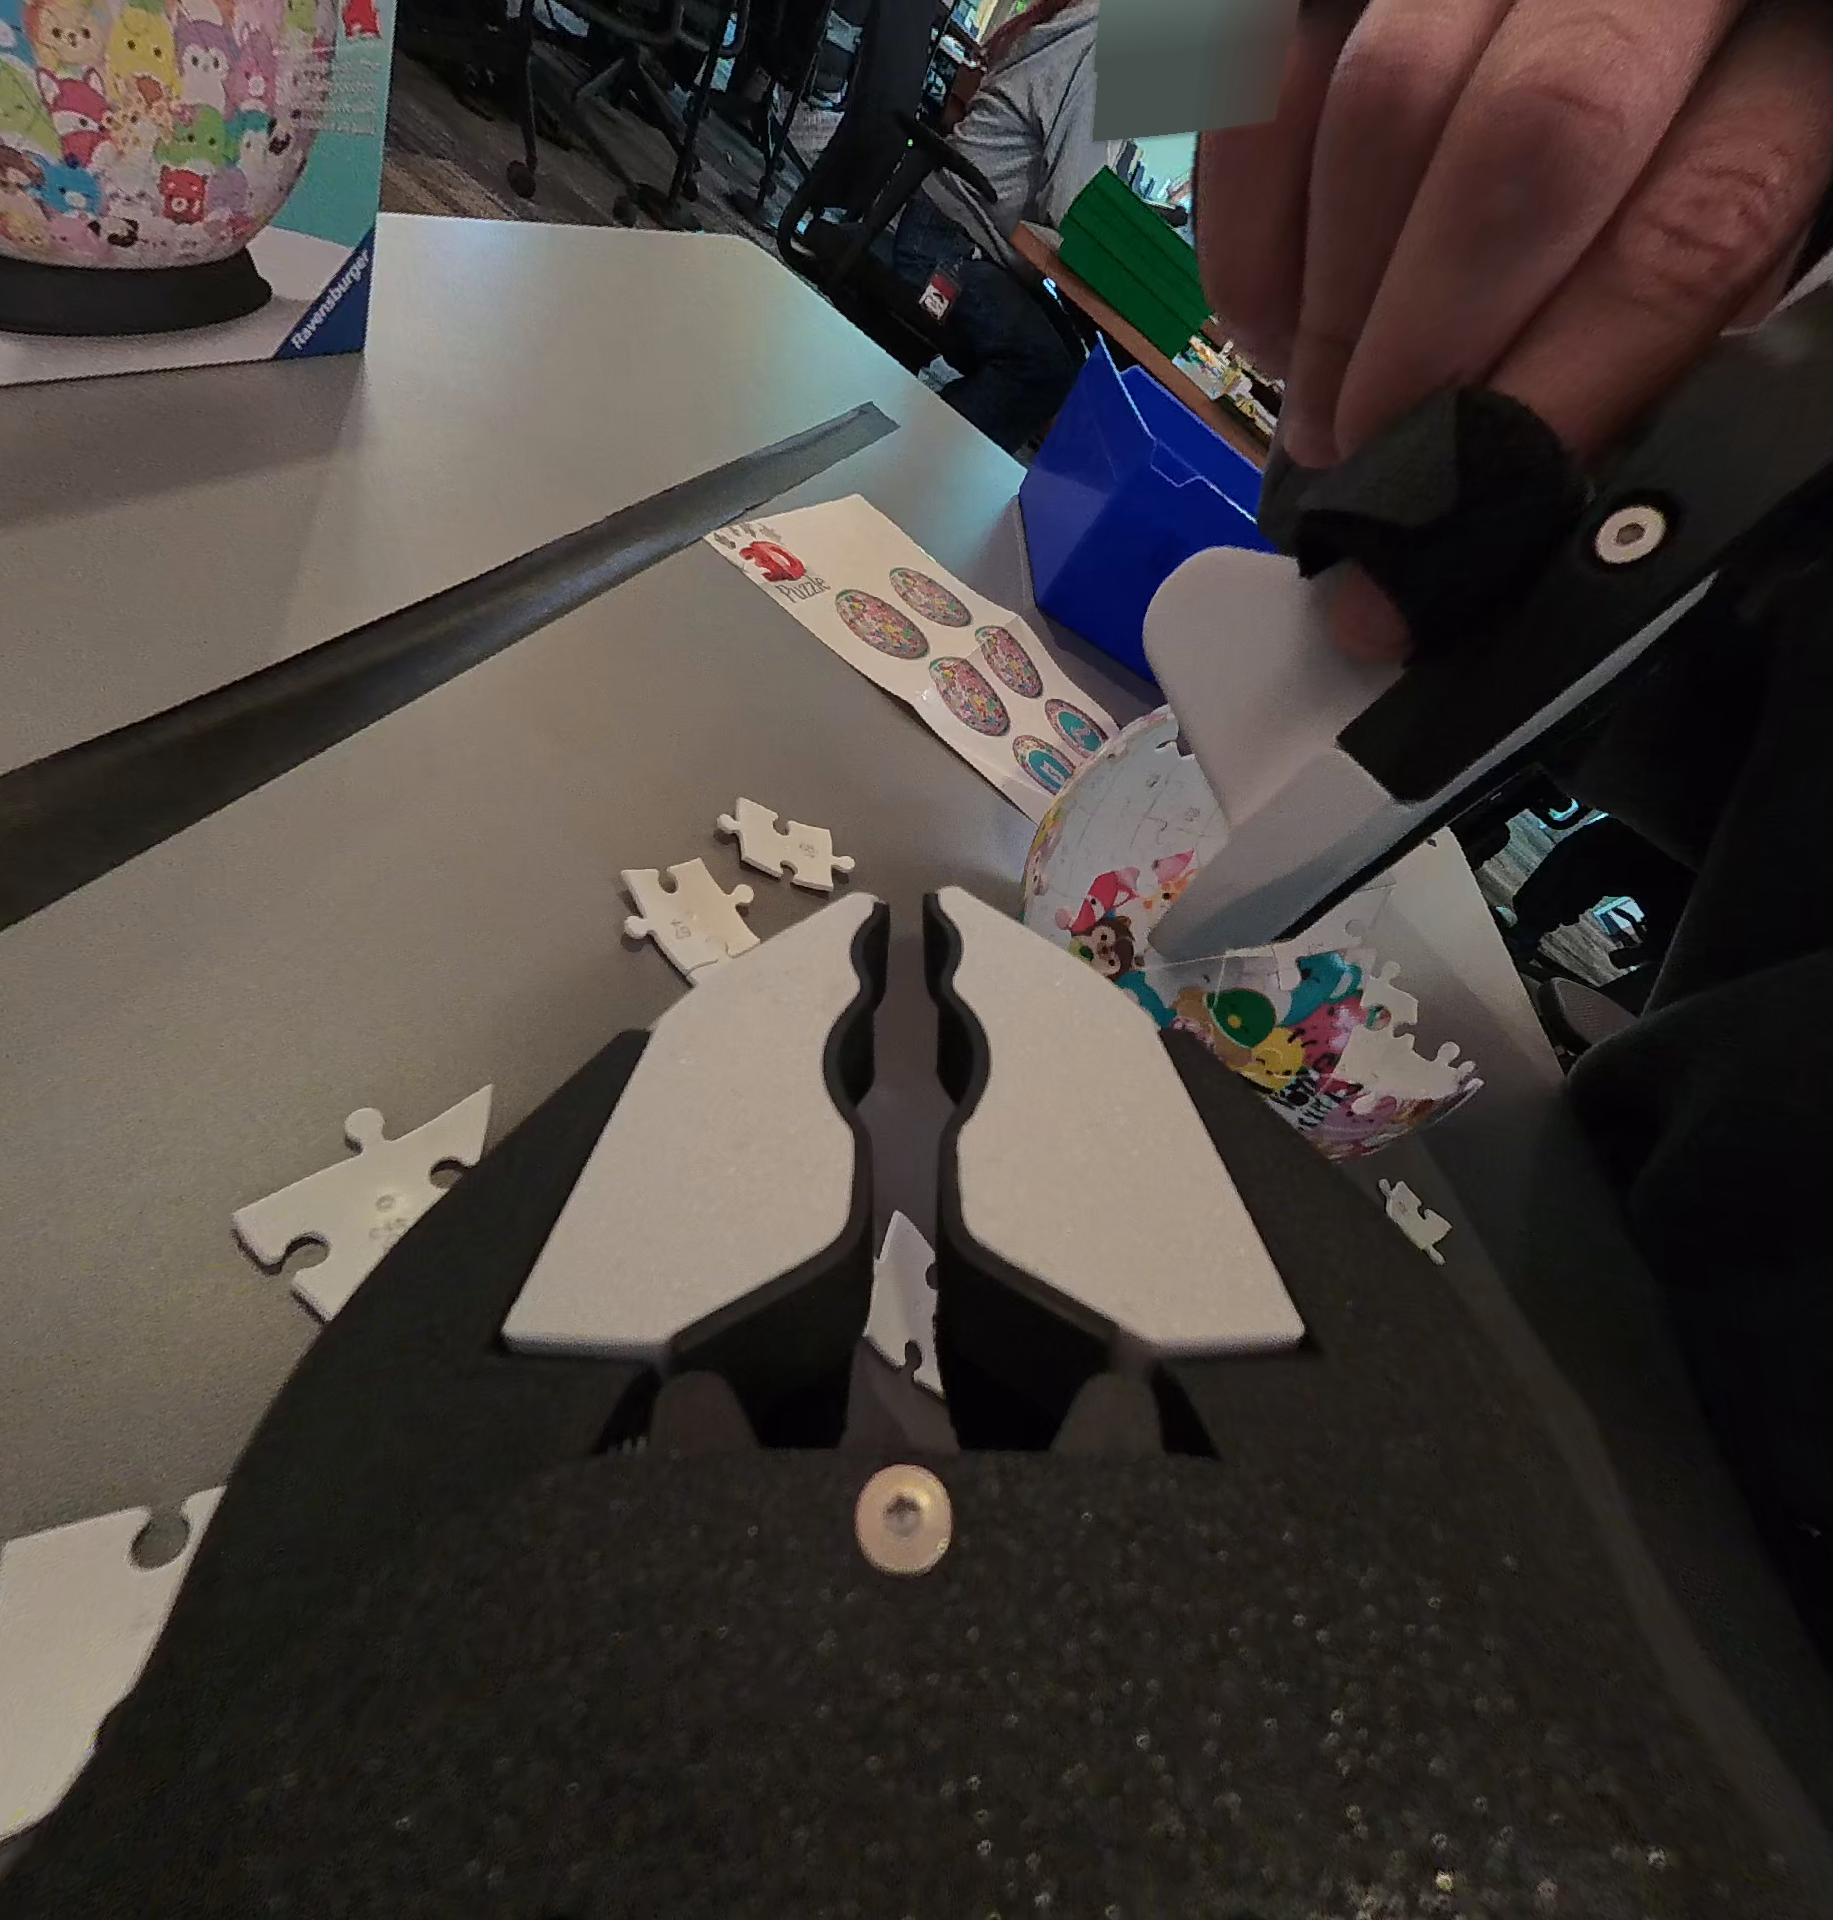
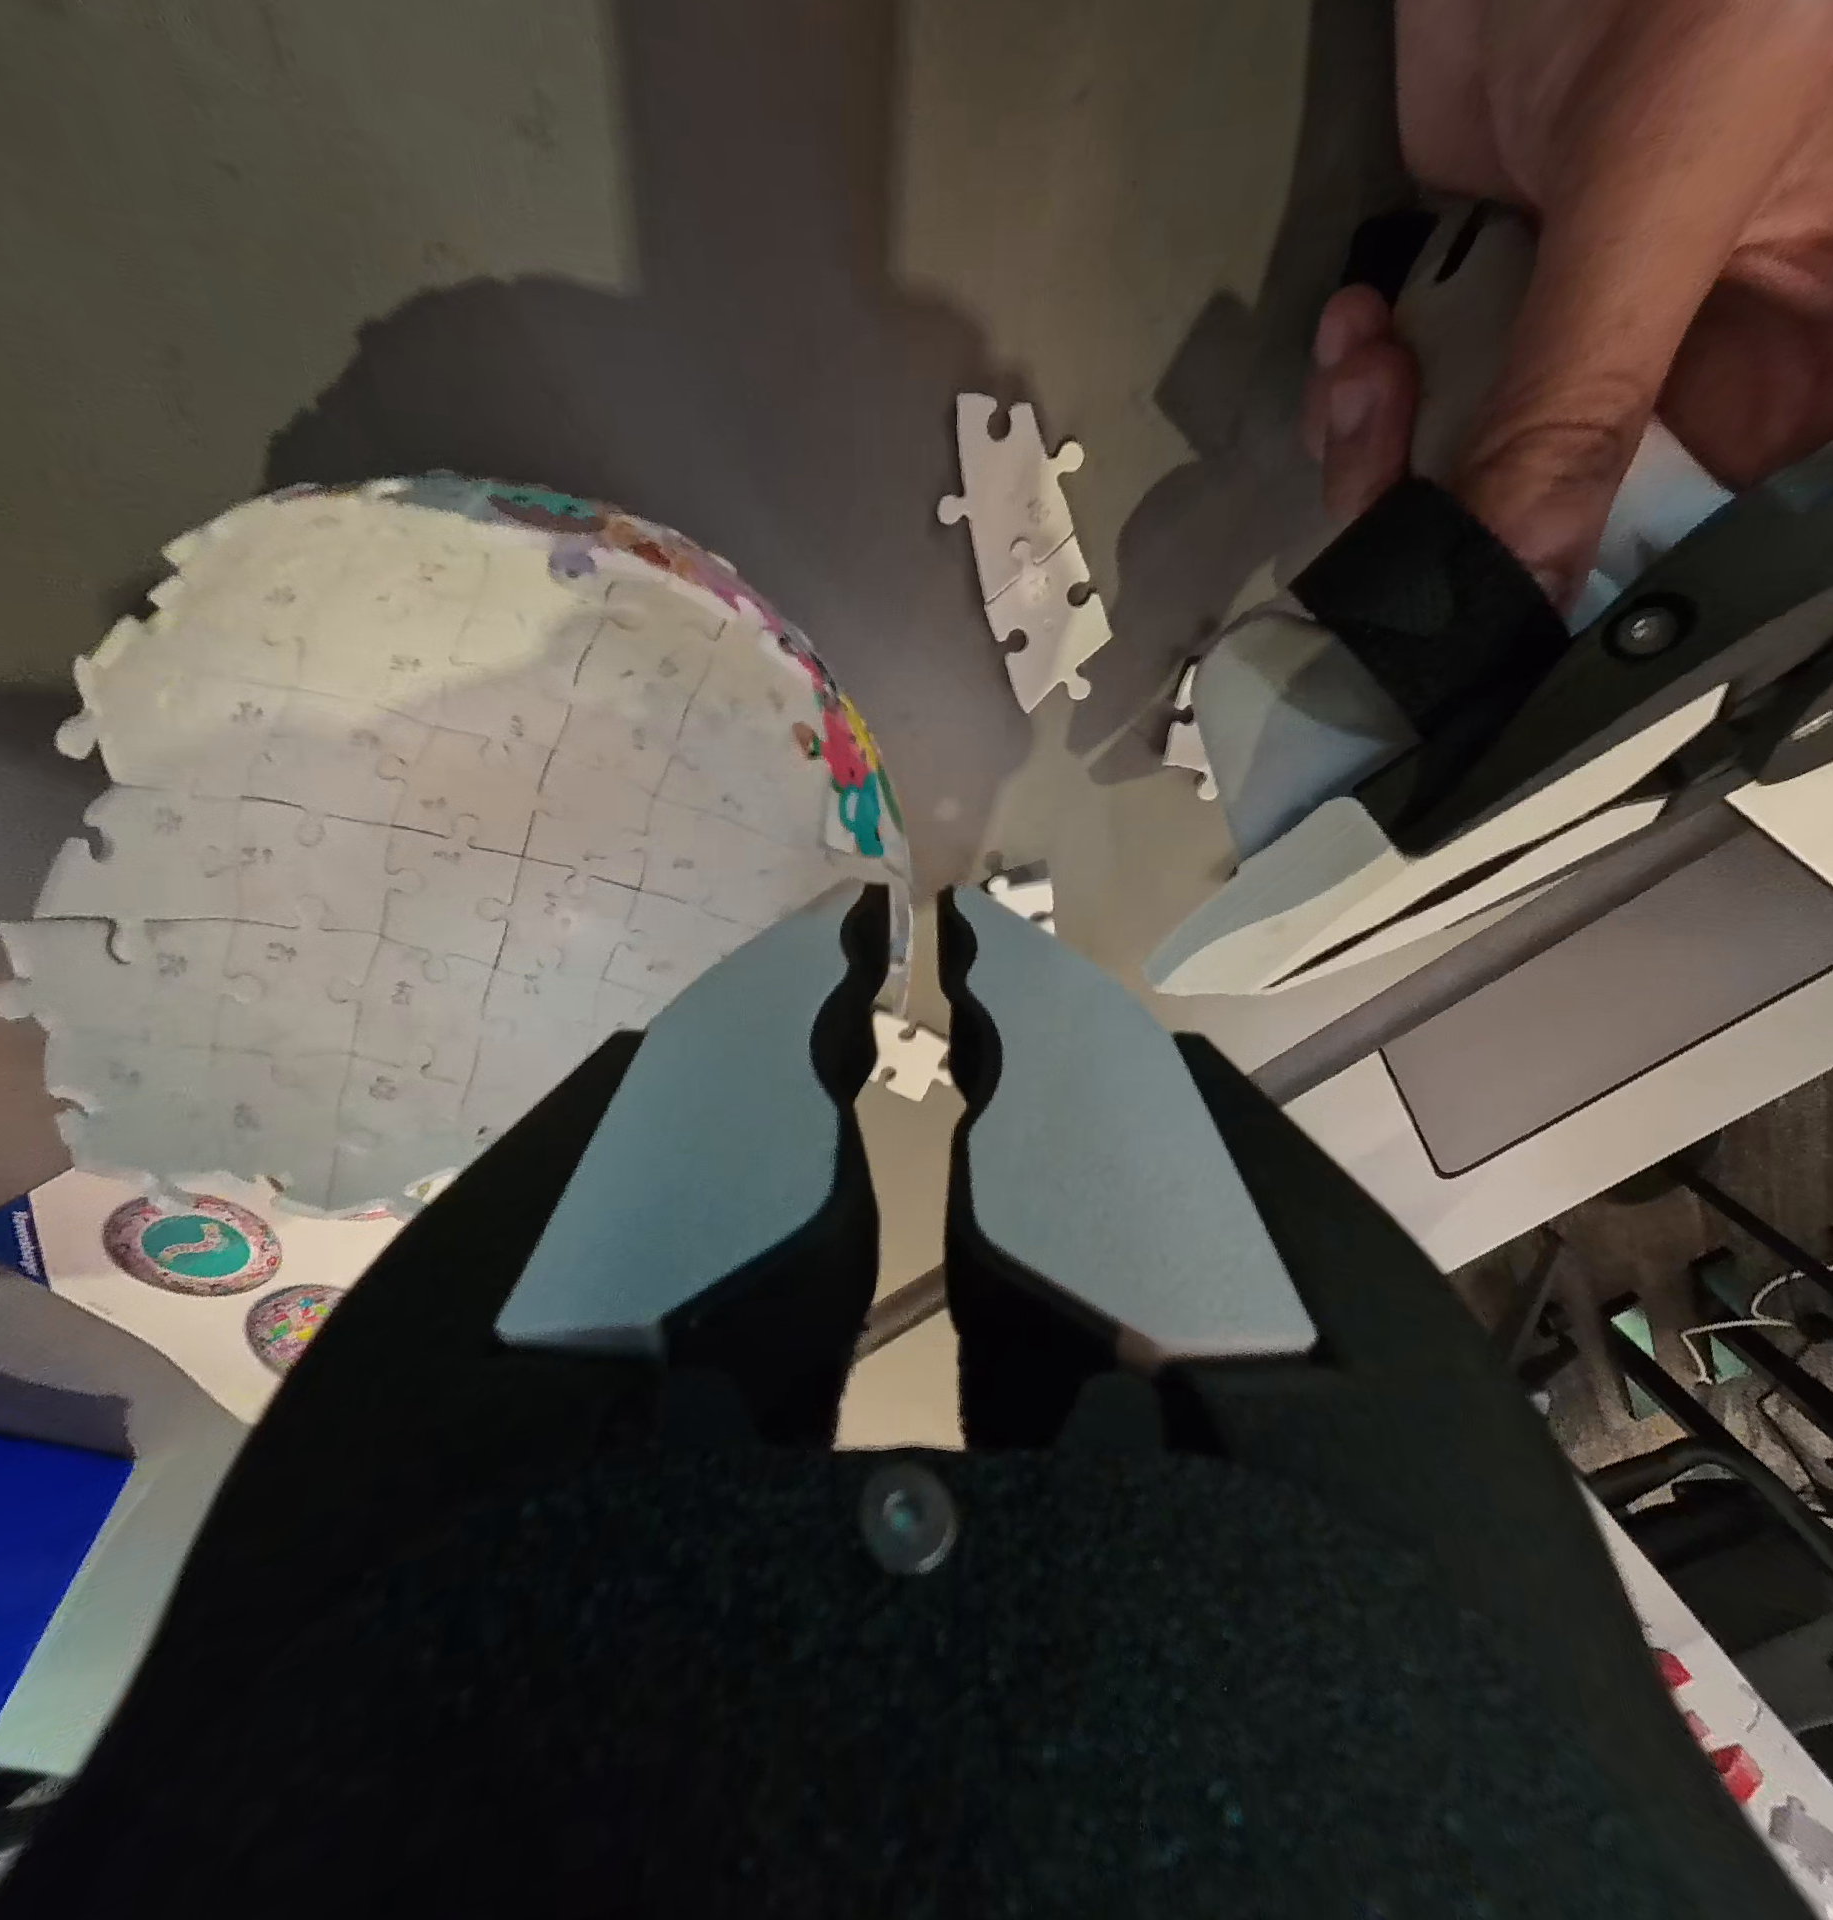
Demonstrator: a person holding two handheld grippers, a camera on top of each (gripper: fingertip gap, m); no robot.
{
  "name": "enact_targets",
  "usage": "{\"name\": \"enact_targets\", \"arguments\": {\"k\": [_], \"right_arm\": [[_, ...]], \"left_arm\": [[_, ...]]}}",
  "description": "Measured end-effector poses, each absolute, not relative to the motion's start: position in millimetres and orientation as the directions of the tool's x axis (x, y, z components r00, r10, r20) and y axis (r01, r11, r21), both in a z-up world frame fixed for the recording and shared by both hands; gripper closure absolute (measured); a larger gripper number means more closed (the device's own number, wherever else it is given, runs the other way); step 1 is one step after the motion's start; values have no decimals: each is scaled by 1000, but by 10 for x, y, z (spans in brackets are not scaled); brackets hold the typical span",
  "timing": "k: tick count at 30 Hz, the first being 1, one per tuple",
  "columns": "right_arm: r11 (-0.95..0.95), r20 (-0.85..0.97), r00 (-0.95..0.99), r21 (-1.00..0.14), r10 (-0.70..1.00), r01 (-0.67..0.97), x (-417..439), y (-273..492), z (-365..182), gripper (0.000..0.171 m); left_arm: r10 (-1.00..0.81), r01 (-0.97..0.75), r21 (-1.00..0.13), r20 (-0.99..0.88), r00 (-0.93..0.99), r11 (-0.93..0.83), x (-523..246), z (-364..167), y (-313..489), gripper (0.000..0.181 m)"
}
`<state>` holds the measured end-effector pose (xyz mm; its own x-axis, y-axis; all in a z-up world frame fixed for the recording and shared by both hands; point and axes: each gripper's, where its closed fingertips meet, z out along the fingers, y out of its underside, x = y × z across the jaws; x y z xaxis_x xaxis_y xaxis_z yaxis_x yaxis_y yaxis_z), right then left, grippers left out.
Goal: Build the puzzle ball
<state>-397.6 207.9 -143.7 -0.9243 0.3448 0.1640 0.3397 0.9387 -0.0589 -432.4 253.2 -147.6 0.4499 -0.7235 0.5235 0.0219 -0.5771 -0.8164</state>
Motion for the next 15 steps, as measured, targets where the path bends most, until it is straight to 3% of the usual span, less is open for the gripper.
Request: {"name": "enact_targets", "arguments": {"k": [15], "right_arm": [[935, 158, -923, -96, 352, 340, -3981, 2001, -1438, 163]], "left_arm": [[-728, 9, -815, 523, 444, -580, -4299, -1490, 2517, 175]]}}
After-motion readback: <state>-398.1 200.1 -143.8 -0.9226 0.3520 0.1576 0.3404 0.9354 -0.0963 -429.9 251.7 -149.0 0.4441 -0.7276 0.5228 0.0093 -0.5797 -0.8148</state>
